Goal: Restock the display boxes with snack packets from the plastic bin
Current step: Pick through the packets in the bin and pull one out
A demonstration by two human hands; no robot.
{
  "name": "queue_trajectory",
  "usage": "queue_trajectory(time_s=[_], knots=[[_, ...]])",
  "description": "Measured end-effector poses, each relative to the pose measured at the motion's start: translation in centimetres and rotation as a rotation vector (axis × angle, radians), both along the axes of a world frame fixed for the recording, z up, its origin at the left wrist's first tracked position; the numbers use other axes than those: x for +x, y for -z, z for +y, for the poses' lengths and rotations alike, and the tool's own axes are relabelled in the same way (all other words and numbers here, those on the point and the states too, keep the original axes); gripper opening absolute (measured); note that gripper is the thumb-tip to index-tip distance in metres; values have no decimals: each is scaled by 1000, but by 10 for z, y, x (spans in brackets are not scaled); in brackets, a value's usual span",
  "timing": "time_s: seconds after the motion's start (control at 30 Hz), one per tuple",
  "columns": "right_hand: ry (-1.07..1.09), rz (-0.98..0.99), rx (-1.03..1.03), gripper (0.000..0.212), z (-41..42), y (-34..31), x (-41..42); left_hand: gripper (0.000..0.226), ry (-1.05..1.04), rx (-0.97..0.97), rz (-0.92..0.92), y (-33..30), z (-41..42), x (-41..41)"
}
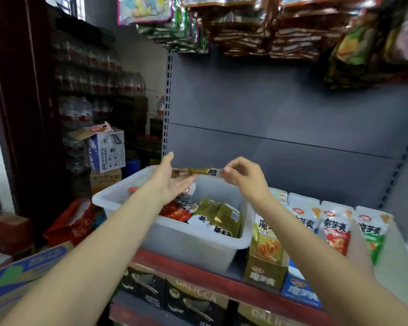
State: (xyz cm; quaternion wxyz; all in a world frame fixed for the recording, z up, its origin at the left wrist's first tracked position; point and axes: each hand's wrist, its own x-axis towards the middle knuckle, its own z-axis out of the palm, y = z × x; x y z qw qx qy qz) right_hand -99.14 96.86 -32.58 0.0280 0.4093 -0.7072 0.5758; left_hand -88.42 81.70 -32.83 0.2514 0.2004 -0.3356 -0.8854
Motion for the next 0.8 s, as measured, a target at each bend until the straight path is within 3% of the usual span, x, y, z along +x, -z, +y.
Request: queue_trajectory(time_s=[0.1, 0.13, 0.17, 0.27, 0.37, 0.47, 0.57, 0.7, 0.8], knots=[[68, -76, -88, 18, 29, 5, 0, 4, 6, -78, -76, 7, 18, -3], [98, -99, -110, 7, 38, 7, -1, 6, 39, -135, -107, 10, 26, -4], [132, -136, -123, 11, 46, 9, -2, 9, 84, -199, -129, 12, 35, -5], [193, -391, -219, 46, 61, 15, -4, 15, 157, -424, -184, 17, 60, -8], [72, -629, -375, 29, 72, 18, 0, 22, 168, -718, -297, 20, 79, -11], [-14, -571, -330, 12, 86, 18, 9, 17, 207, -1085, -431, 18, 101, -13], [-3, -452, -294, 13, 102, 15, 9, 21, 147, -1299, -384, 15, 121, -17], [50, -332, -243, 16, 120, 17, 3, 25, 15, -1413, -256, 14, 138, -28], [40, -311, -226, 15, 128, 19, -2, 51, -1, -1427, -267, 17, 143, -33]])
